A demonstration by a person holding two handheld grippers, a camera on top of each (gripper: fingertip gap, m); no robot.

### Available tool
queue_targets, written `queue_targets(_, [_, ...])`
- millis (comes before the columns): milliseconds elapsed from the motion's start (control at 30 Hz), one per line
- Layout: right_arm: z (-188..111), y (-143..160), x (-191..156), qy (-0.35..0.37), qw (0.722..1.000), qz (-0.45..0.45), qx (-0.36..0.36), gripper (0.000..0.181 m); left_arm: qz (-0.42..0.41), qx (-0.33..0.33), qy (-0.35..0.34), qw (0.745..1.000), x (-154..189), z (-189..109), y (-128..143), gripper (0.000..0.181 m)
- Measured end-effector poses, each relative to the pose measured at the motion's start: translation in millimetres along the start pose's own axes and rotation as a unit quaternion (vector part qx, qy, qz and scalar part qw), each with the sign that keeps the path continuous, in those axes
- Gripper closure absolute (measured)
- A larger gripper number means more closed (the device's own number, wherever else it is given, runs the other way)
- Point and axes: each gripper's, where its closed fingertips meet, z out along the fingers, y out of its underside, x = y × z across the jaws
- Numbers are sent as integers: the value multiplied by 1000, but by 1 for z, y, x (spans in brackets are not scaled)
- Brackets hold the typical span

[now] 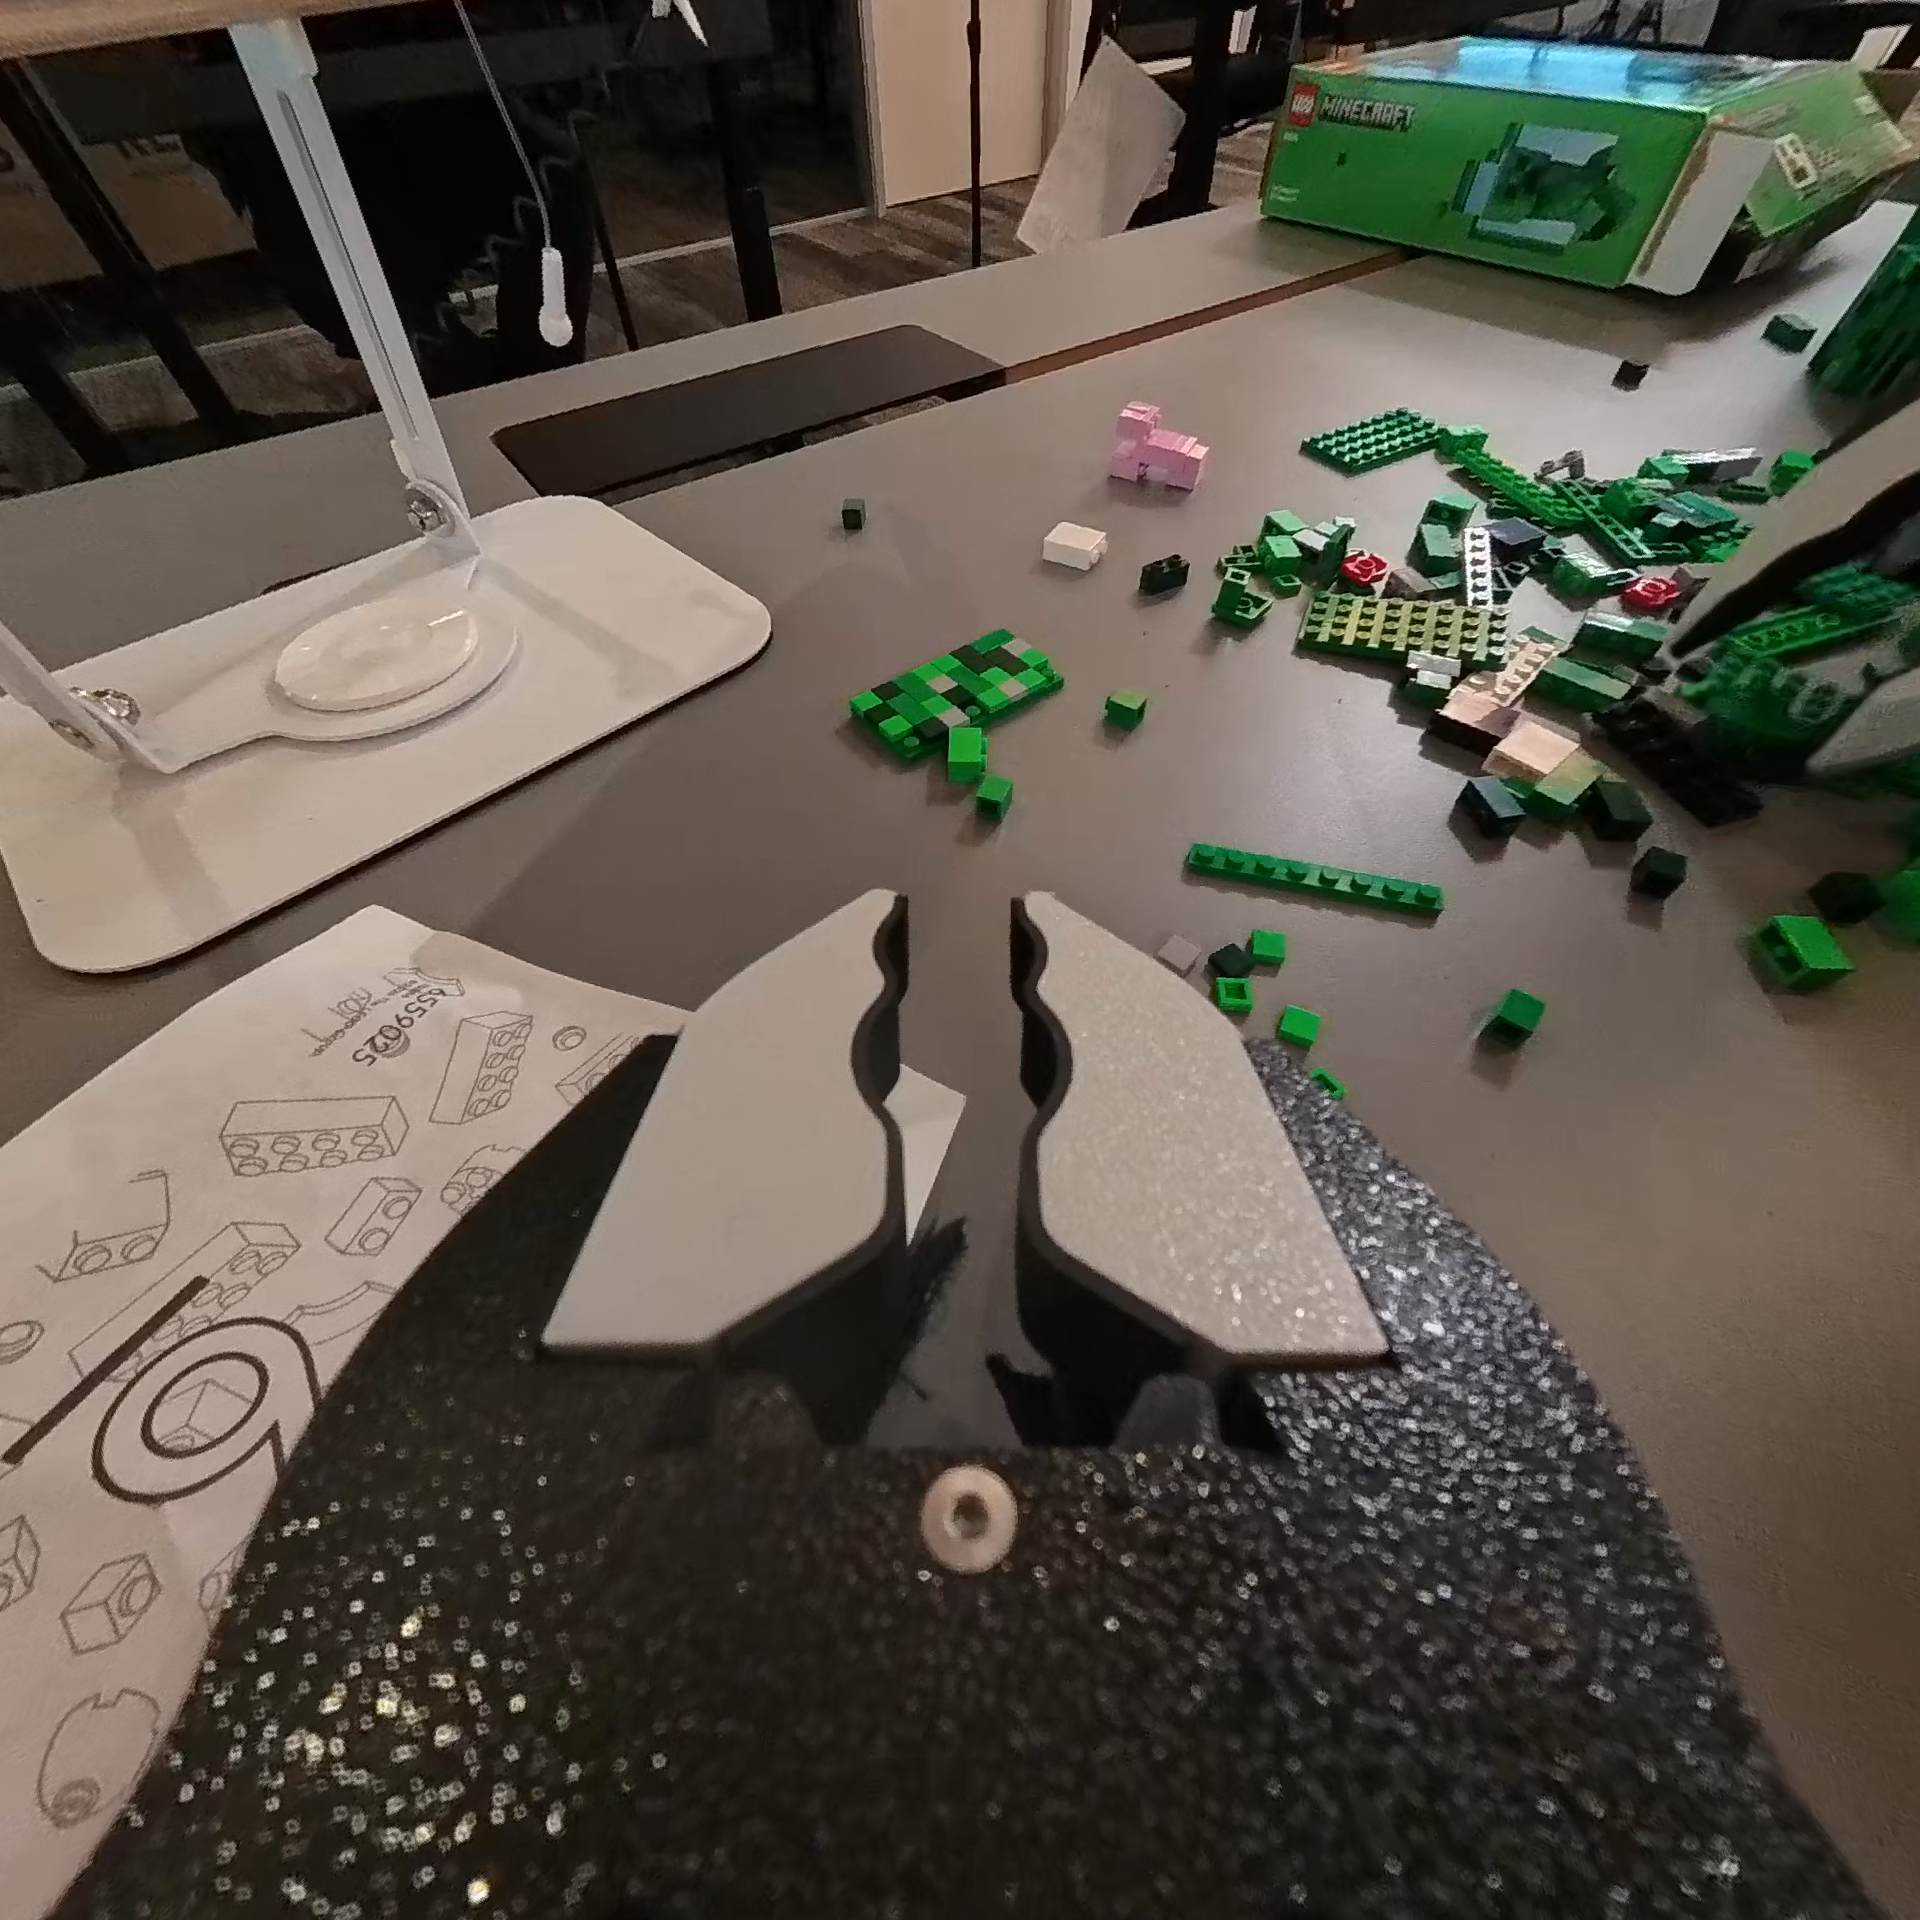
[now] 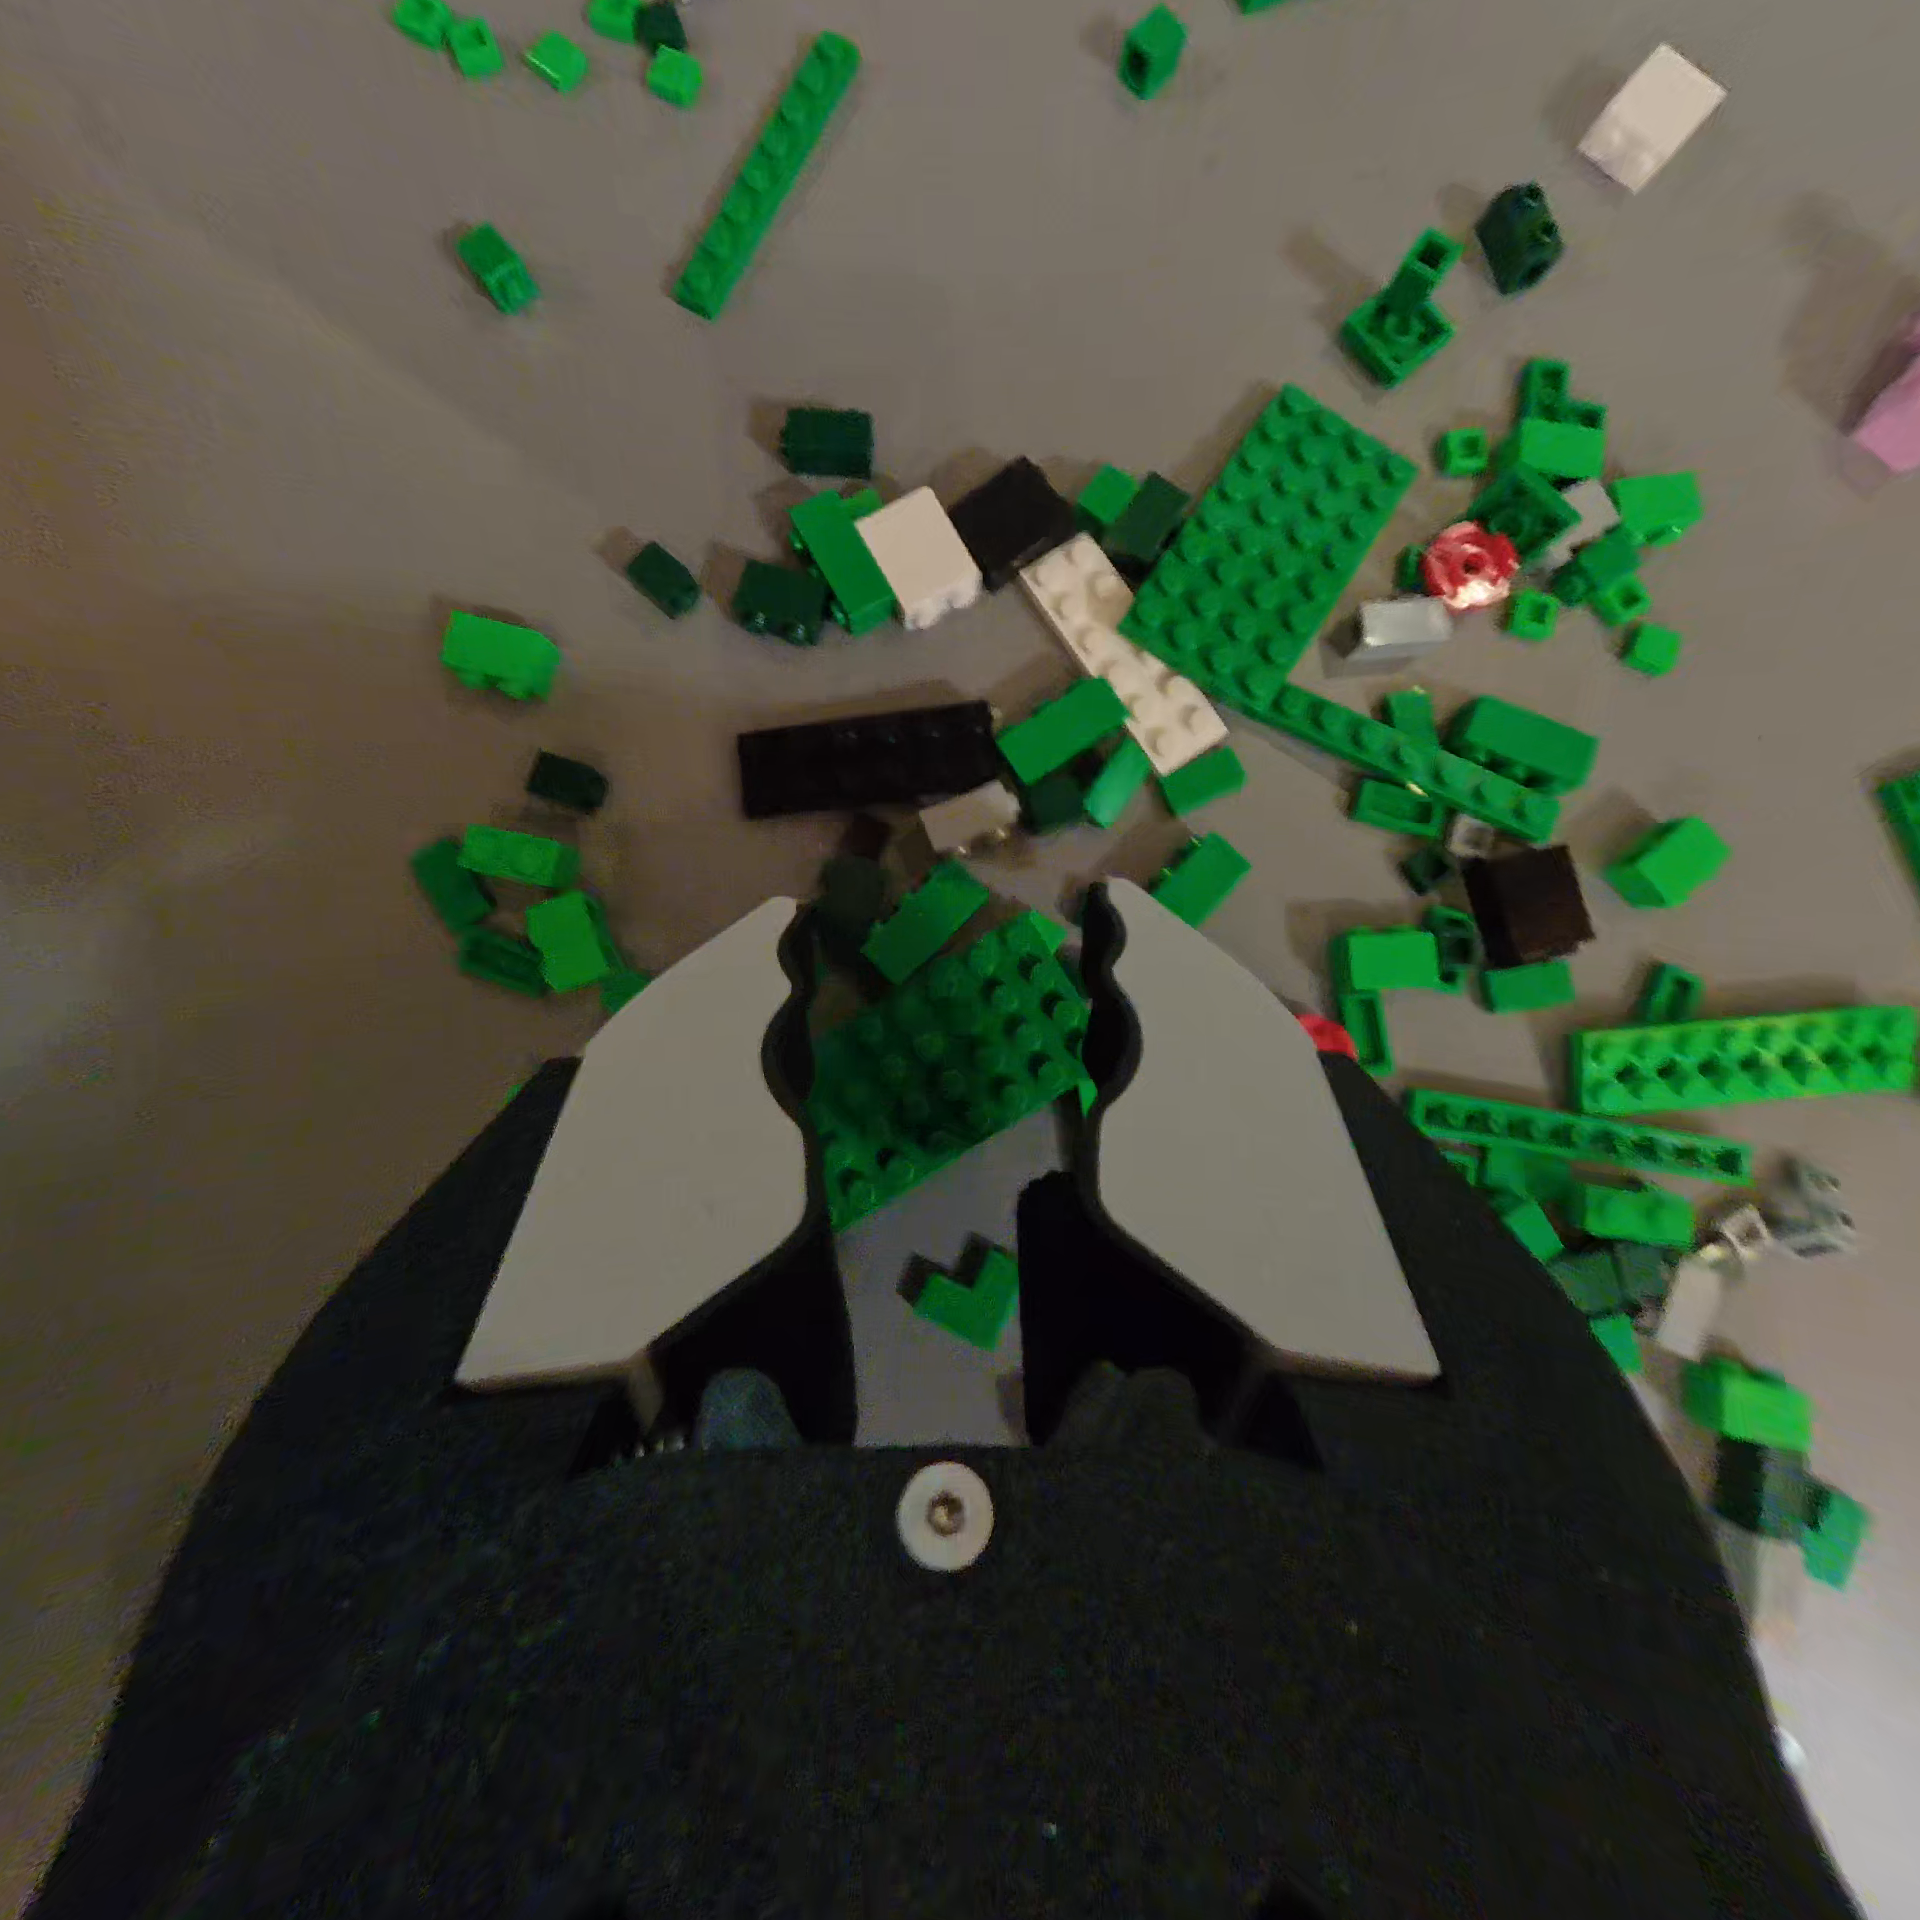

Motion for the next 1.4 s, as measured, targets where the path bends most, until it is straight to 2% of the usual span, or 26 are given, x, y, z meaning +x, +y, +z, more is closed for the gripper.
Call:
queue_targets(200, [-17,20,30,54,998,14,-24,136,5,-5,0,1000,1,1,1,162])
queue_targets(267, [-24,13,24,28,999,23,6,136,5,-5,0,1000,1,1,1,162])
queue_targets(367, [-31,1,-4,-48,998,-1,44,135,4,-4,0,1000,1,1,1,162])
queue_targets(433, [-31,-6,-18,-63,996,-30,58,140,3,-4,1,1000,1,1,1,162])
queue_targets(567, [-18,-22,-21,-37,994,-78,61,149,2,-5,0,1000,0,1,1,162])
queue_targets(633, [-8,-36,-22,-49,993,-88,64,150,2,-5,0,1000,0,1,1,162])
queue_targets(667, [-2,-41,-23,-64,992,-93,63,149,2,-4,0,1000,0,1,1,162])
queue_targets(733, [11,-46,-36,-135,986,-94,40,135,0,-3,2,1000,1,0,1,162])
queue_targets(800, [23,-51,-40,-169,981,-93,26,134,-6,-1,6,1000,0,0,0,161])
queue_targets(900, [34,-61,-24,-134,984,-109,36,136,-22,8,11,1000,-2,-1,-2,161])
queue_targets(1000, [36,-62,-17,-141,984,-105,25,137,-36,15,15,999,-3,-3,-3,160])
queue_targets(1067, [39,-55,-14,-147,984,-101,-7,141,-41,17,19,999,-3,-3,-4,158])
queue_targets(1300, [35,-47,-5,-112,984,-135,-34,180,-41,15,24,999,-2,-3,-3,157])
queue_targets(1400, [31,-38,-2,-95,984,-143,-42,181,-42,15,24,999,-2,-3,-3,157])
